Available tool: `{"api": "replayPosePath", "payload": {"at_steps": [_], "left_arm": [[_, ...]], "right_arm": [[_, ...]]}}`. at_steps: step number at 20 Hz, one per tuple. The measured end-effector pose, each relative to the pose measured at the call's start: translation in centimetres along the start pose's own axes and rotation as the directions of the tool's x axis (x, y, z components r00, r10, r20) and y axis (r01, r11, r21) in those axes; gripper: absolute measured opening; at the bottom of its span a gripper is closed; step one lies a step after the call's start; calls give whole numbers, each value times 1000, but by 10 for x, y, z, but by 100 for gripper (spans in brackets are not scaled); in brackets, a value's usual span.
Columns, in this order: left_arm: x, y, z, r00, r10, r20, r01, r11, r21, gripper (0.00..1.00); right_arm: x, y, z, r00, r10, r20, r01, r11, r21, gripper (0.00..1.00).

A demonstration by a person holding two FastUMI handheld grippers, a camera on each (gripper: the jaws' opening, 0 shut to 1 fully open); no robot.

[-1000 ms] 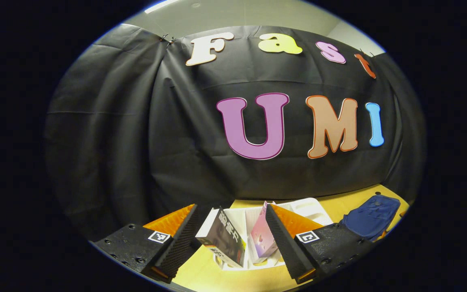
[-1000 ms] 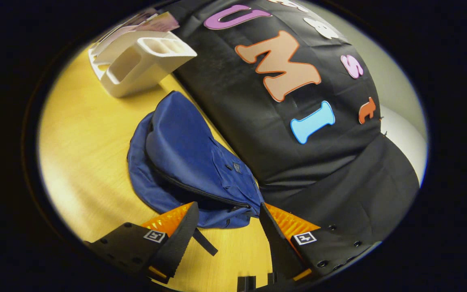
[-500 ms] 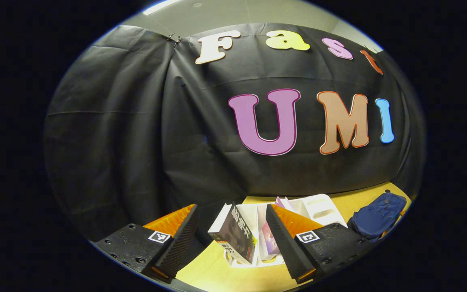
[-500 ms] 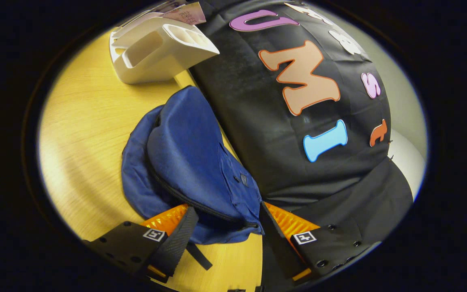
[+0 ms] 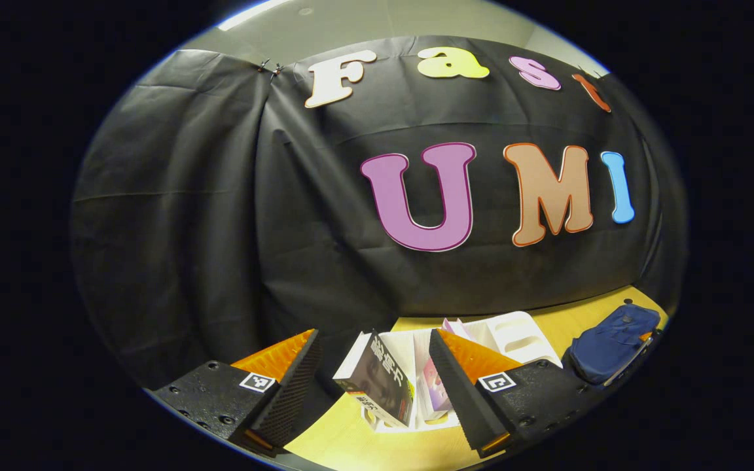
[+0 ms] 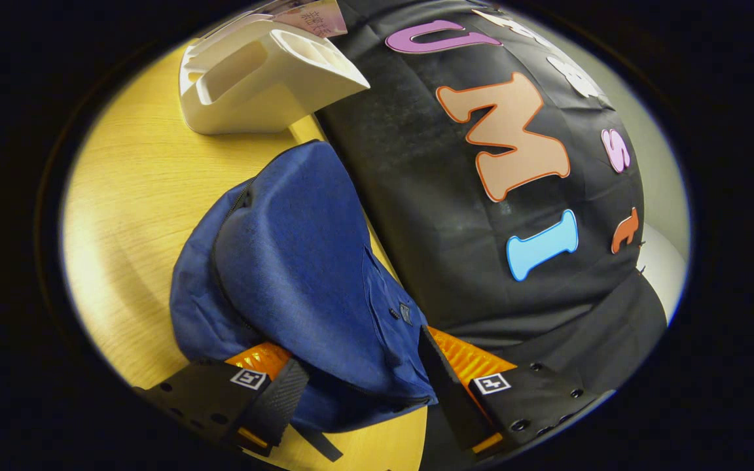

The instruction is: Open the schoolbag, grab two books from the bookshelf and put them into the schoolbag.

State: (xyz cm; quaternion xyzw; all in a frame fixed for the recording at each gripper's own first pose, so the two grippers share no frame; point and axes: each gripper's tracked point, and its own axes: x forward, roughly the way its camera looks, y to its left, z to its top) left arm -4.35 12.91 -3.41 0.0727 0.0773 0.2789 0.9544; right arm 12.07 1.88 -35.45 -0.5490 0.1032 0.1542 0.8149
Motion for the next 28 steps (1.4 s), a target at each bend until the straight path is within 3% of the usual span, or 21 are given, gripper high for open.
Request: {"api": "replayPosePath", "payload": {"at_steps": [4, 5, 13, 17, 18, 28], "left_arm": [[-1, -11, 2, 1000, -15, -1, 15, 1000, 4, 96], [0, -13, 1, 1000, -19, -5, 19, 1000, -3, 96], [7, -29, -12, 998, -40, -44, 39, 999, -32, 96], [11, -34, -12, 998, -45, -45, 43, 998, -37, 96], [11, -37, -12, 998, -49, -48, 47, 998, -39, 96], [18, -50, -27, 990, -82, -115, 78, 996, -38, 96]], "right_arm": [[23, 4, -2, 999, 33, -14, -32, 999, 36, 94], [28, 9, -5, 998, 51, -24, -50, 998, 44, 81], [36, 17, 1, 999, 47, -20, -48, 996, -73, 14], [36, 20, -3, 993, 109, -40, -110, 994, -14, 13], [36, 17, -2, 992, 117, -46, -117, 993, 10, 8], [36, -34, 12, 994, 105, -22, -100, 981, 167, 7]]}}
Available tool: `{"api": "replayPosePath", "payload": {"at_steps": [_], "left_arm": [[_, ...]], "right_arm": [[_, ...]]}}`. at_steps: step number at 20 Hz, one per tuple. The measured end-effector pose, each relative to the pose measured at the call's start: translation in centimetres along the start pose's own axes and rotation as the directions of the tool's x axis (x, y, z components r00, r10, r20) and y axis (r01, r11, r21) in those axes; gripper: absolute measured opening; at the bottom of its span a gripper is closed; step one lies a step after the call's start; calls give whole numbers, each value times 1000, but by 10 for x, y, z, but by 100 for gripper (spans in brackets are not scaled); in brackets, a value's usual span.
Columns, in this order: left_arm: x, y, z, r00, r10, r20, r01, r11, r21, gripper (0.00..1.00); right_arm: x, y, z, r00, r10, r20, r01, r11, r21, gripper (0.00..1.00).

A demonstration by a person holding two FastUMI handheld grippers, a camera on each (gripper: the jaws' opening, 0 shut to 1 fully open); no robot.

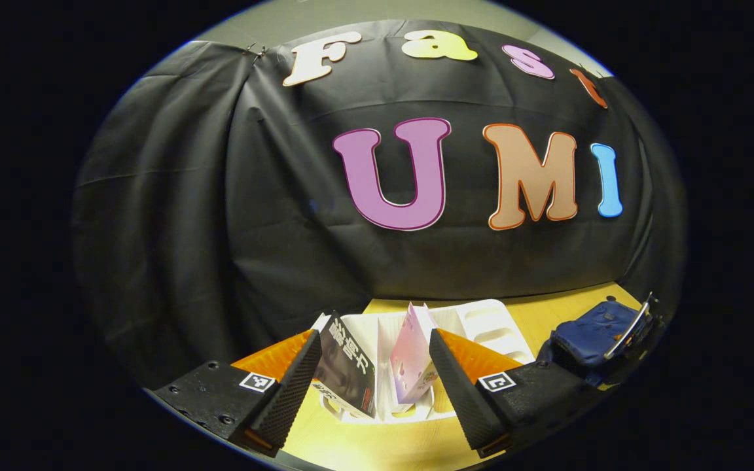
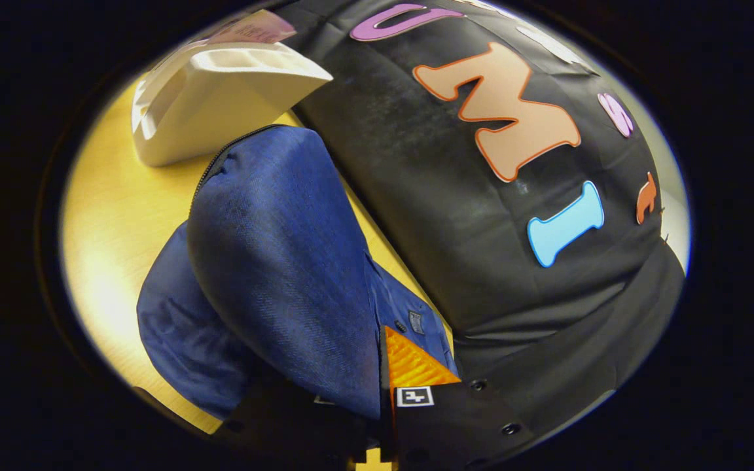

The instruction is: Open the schoolbag, grab two books from the bookshelf and put them into the schoolbag.

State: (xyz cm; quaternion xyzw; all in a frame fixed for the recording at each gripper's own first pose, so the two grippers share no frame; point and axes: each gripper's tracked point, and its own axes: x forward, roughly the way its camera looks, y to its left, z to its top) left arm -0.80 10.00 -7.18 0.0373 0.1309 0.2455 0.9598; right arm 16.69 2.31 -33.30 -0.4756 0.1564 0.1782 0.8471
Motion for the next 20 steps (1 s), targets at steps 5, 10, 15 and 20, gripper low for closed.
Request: {"api": "replayPosePath", "payload": {"at_steps": [5, 10, 15, 20], "left_arm": [[21, -6, -5, 996, -33, -78, 34, 999, 11, 96], [50, -33, -16, 964, -150, -219, 156, 988, 14, 96], [81, -74, -28, 893, -260, -367, 265, 963, -38, 97], [109, -85, -60, 794, -278, -541, 274, 958, -91, 97]], "right_arm": [[6, -24, 5, 1000, -8, -14, 10, 991, 131, 7], [12, -38, 8, 999, -18, -30, 24, 982, 187, 8], [21, -41, 7, 998, -15, -54, 26, 977, 212, 7], [21, -42, 5, 998, -4, -57, 16, 976, 218, 7]]}}
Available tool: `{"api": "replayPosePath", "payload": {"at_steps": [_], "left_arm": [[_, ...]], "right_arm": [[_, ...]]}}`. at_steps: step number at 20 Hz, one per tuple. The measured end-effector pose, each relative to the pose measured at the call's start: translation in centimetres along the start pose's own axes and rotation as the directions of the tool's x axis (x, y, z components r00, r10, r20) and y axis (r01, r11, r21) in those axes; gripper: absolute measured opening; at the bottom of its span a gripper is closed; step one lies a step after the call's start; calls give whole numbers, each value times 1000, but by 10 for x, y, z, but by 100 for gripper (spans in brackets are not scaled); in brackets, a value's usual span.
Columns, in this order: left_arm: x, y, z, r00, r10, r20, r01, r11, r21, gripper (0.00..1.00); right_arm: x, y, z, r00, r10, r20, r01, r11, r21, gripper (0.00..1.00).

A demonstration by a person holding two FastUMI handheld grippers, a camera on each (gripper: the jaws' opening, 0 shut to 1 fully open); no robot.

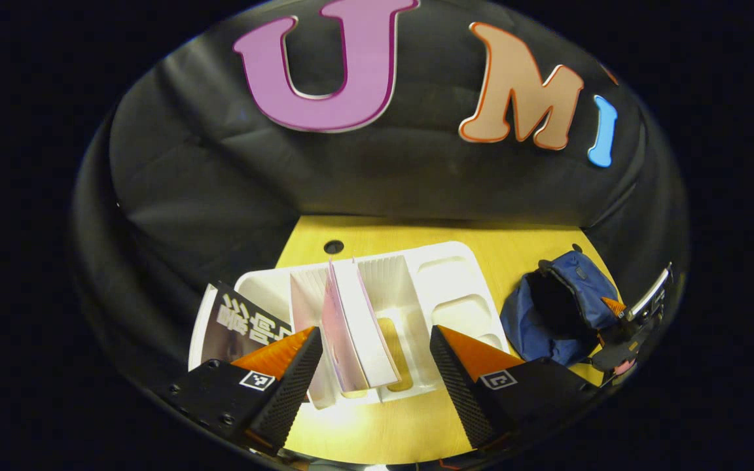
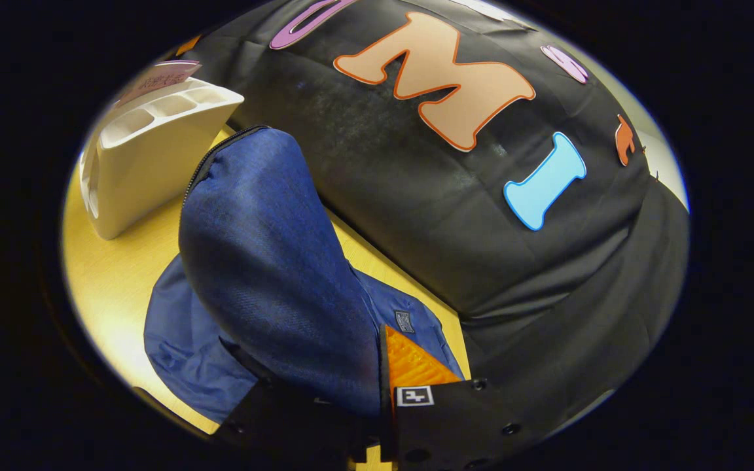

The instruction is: Open the schoolbag, grab two books from the bookshelf and put them into the schoolbag.

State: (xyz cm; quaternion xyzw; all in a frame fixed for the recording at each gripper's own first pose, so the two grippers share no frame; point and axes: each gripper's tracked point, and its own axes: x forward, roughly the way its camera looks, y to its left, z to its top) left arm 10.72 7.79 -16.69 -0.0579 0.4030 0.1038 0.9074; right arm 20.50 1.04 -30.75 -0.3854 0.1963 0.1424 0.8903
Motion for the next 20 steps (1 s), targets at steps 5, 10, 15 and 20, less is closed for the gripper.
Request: {"api": "replayPosePath", "payload": {"at_steps": [5, 10, 15, 20], "left_arm": [[30, 14, -19, 983, -1, -184, -3, 1000, -21, 92], [43, 30, -23, 958, 21, -285, -3, 998, 62, 90], [51, 47, -29, 924, 18, -382, 5, 998, 60, 86], [57, 59, -46, 874, 20, -486, -14, 1000, 16, 84]], "right_arm": [[-2, -6, -1, 1000, -3, 5, 3, 1000, 24, 7], [-3, -7, -1, 1000, 1, 10, -1, 1000, 29, 7], [-2, -8, -2, 1000, 4, 15, -5, 1000, 30, 7], [-4, -11, -3, 1000, 3, 18, -4, 999, 33, 7]]}}
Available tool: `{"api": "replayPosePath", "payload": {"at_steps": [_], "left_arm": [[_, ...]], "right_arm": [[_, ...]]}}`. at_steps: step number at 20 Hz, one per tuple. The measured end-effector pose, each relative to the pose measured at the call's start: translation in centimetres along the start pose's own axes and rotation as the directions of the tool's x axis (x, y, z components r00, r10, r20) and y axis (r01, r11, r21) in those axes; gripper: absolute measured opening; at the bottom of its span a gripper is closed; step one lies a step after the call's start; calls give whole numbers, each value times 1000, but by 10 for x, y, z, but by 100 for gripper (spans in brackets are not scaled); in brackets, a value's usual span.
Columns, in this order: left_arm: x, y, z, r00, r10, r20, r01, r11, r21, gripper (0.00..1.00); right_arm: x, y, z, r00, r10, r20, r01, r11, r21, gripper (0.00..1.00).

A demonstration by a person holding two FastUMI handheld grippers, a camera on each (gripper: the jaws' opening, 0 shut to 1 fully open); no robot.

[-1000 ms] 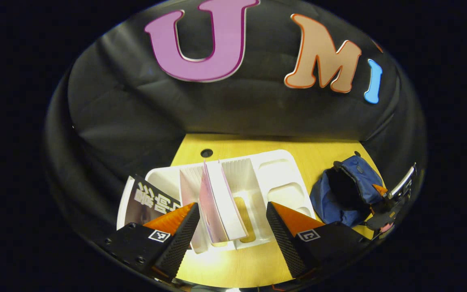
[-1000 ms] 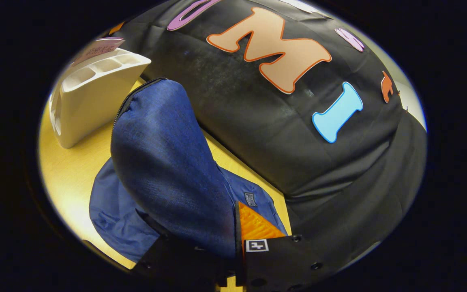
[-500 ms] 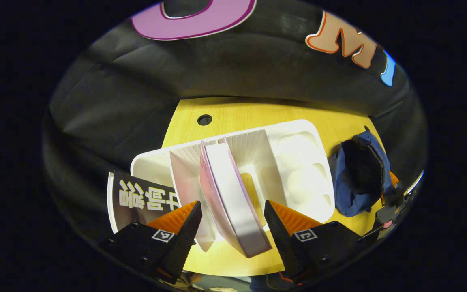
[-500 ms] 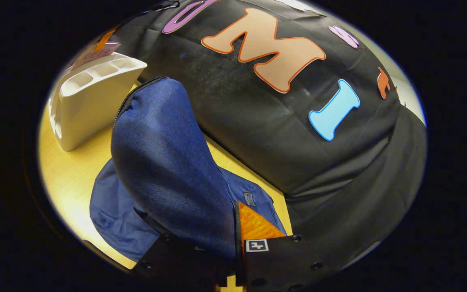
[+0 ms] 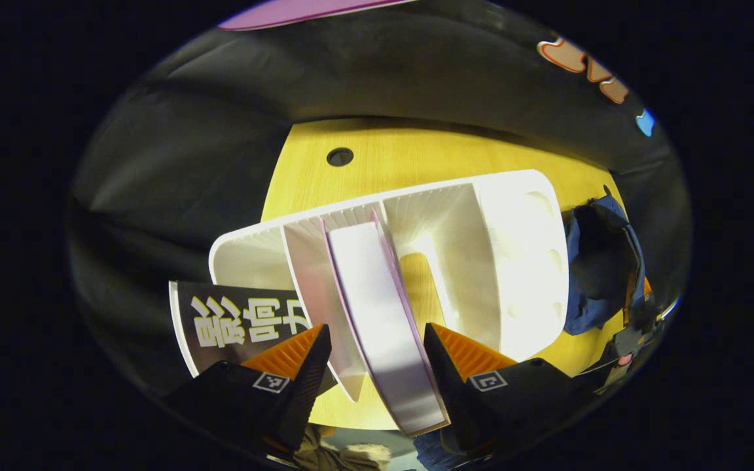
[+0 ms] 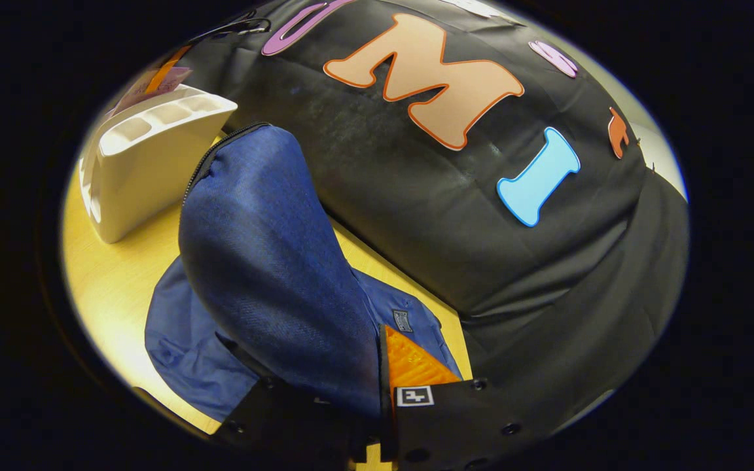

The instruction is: Open the schoolbag, grab two books from the bookshelf and put them into the schoolbag.

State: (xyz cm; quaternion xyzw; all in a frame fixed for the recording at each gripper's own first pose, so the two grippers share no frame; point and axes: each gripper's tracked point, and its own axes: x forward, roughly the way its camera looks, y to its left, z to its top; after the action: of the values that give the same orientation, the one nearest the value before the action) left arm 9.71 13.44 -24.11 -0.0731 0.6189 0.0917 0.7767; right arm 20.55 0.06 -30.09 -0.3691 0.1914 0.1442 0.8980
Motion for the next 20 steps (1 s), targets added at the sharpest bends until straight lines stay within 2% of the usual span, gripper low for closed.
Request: {"api": "replayPosePath", "payload": {"at_steps": [1, 3, 4, 5, 9, 10, 14, 17, 20], "left_arm": [[4, 1, -1, 1000, -1, -18, 1, 1000, -7, 84], [11, 4, -2, 999, 11, -43, -12, 1000, -23, 79], [14, 5, -2, 999, 13, -52, -15, 999, -31, 72], [16, 6, -2, 998, 13, -56, -15, 999, -34, 73], [29, 8, -6, 996, 3, -92, -9, 998, -68, 63], [33, 9, -6, 995, 7, -100, -15, 997, -72, 58], [34, 13, -7, 992, 32, -124, -40, 997, -64, 51], [32, 9, -15, 986, 15, -166, -31, 995, -93, 42], [32, 9, -19, 984, 15, -175, -36, 992, -120, 42]], "right_arm": [[0, 0, -1, 1000, 0, 1, 0, 1000, 0, 7], [0, 0, -1, 1000, 0, 2, 0, 1000, -3, 7], [0, 0, -1, 1000, -1, 2, 1, 1000, -4, 7], [0, 1, -1, 1000, -2, 3, 2, 1000, -6, 7], [-1, 1, 0, 1000, -4, 3, 4, 1000, -8, 7], [-1, 0, 0, 1000, -5, 3, 5, 1000, -8, 7], [-1, 1, 0, 1000, -6, 4, 6, 1000, -8, 7], [-1, 2, -1, 1000, -6, 7, 6, 1000, -16, 7], [-2, 3, -2, 1000, -3, 9, 3, 1000, -24, 8]]}}
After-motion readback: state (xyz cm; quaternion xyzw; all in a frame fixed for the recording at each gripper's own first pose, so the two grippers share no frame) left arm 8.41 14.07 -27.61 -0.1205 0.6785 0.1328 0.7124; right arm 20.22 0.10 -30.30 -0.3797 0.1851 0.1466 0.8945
